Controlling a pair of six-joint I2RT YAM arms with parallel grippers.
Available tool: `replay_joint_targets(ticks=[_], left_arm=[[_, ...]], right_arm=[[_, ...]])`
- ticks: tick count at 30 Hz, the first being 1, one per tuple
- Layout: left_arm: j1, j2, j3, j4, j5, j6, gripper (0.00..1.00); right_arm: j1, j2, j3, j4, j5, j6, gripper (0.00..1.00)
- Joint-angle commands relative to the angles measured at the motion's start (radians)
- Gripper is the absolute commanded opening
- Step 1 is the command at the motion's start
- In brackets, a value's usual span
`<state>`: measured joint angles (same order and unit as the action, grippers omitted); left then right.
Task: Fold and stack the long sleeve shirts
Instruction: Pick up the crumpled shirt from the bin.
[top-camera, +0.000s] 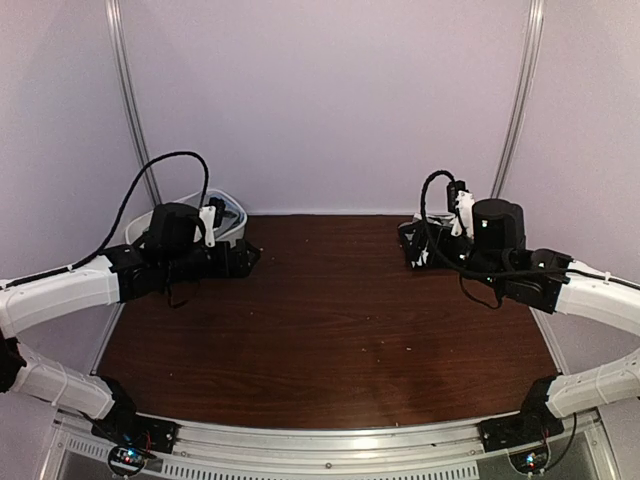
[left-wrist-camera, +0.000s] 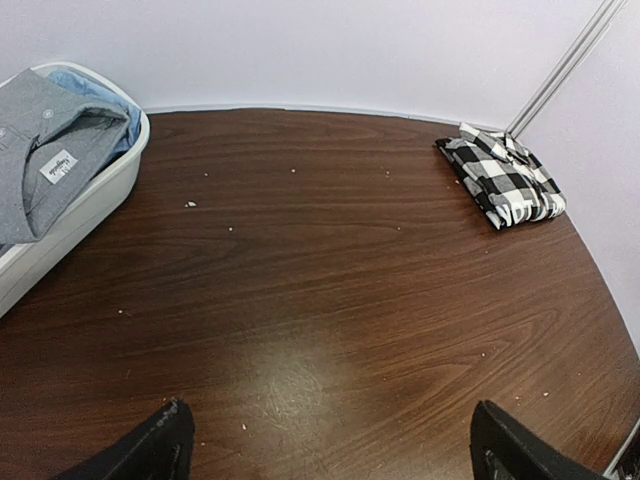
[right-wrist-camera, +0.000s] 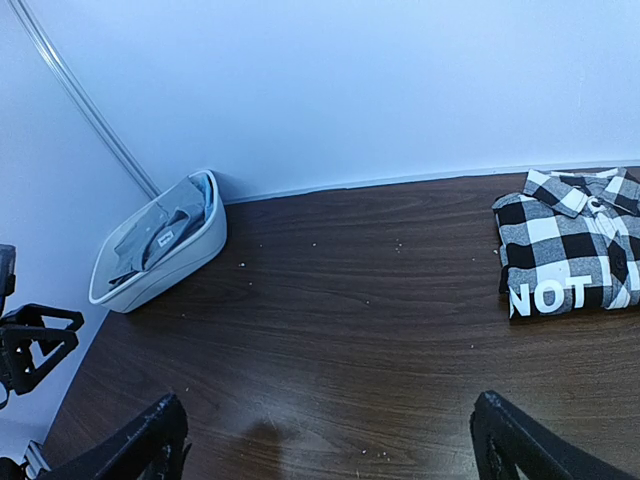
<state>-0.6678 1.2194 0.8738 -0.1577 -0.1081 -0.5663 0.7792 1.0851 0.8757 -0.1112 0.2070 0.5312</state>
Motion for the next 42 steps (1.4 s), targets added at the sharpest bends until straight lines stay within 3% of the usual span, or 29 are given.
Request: replay_joint_targets(ticks=[1, 13, 21, 33, 42], left_arm=[[-0.003, 0.008, 0.030, 0.036, 0.009, 0.008, 0.98], [-0.003, 0.037, 0.063, 0.027, 0.009, -0.008, 0.98], [0.037, 0.116, 0.198, -0.065, -0.028, 0.003, 0.98], [0.301, 0.395, 0.513, -0.296, 0.009, -0.004, 0.98], [0.515, 0.595, 0.651, -0.320, 0.084, 0.012, 0.98]], right_arm=[[0.004, -0.003, -0.014, 0.007, 0.014, 0.012, 1.00], [0.004, -0.015, -0.022, -0.009, 0.020, -0.001, 1.00], [0.005, -0.034, -0.023, -0.013, 0.036, -0.033, 1.00], [0.004, -0.080, -0.028, -0.041, 0.042, -0.065, 1.00], [0.003, -0.109, -0.035, -0.053, 0.033, -0.084, 1.00]])
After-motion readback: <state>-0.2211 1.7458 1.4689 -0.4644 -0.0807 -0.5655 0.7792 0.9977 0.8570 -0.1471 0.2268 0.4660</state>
